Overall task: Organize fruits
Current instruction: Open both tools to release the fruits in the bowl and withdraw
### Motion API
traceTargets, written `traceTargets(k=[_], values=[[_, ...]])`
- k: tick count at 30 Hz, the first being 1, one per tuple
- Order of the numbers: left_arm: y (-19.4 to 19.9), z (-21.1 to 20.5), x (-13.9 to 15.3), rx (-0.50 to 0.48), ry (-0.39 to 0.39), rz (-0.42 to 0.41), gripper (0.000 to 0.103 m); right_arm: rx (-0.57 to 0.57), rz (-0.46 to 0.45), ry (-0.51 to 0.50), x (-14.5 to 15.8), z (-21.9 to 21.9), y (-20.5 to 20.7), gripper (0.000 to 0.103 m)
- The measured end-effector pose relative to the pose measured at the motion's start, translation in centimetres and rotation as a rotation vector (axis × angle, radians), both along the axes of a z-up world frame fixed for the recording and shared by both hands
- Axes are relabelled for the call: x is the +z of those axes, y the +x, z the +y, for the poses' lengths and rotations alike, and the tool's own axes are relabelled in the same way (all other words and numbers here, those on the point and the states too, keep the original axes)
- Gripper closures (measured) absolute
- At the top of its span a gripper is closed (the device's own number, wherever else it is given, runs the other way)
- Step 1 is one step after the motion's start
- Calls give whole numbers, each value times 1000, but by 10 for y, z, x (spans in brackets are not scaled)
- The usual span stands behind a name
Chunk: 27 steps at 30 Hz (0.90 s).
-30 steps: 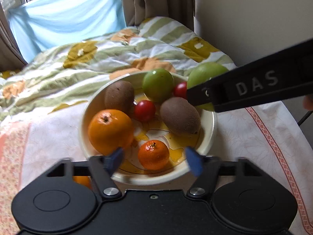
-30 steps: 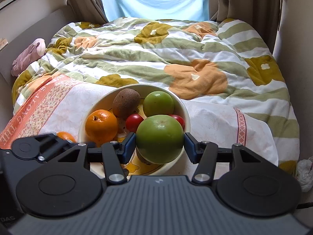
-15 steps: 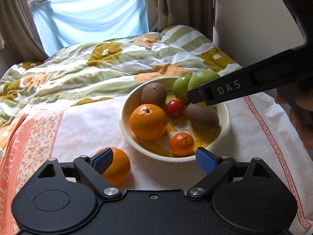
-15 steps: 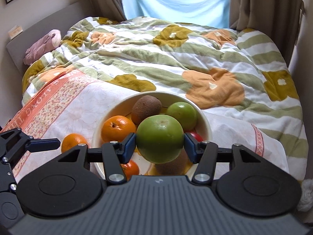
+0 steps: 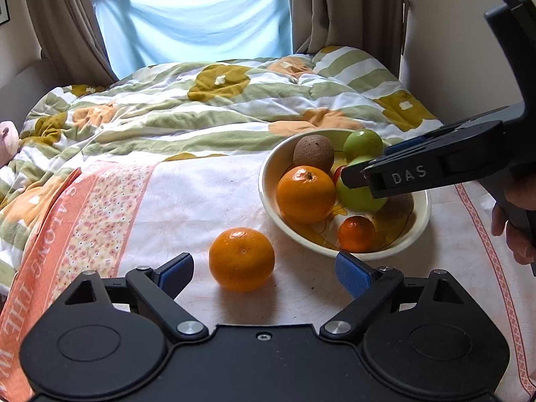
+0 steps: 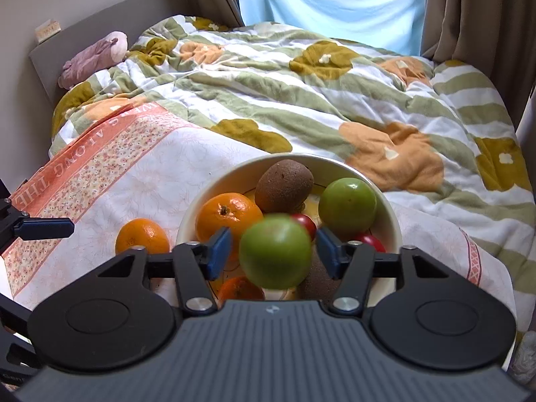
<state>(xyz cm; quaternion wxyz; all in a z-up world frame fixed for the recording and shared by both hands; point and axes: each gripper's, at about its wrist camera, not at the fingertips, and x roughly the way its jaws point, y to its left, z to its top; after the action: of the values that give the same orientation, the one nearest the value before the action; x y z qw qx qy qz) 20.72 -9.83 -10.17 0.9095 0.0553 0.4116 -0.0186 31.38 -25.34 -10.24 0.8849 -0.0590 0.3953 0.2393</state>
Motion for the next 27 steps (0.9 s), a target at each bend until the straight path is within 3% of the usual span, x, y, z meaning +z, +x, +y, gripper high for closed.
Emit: traceTargets(k=[1, 17, 27], values=[[-1, 1, 0, 4, 1, 1, 9, -3, -2, -5, 0, 1, -1, 0], [-32, 6, 21, -12, -12, -51, 9, -48, -80, -3, 23, -8, -35, 0], [-70, 11, 43, -106, -35, -125, 9, -165, -117, 15, 58, -8, -95, 0]])
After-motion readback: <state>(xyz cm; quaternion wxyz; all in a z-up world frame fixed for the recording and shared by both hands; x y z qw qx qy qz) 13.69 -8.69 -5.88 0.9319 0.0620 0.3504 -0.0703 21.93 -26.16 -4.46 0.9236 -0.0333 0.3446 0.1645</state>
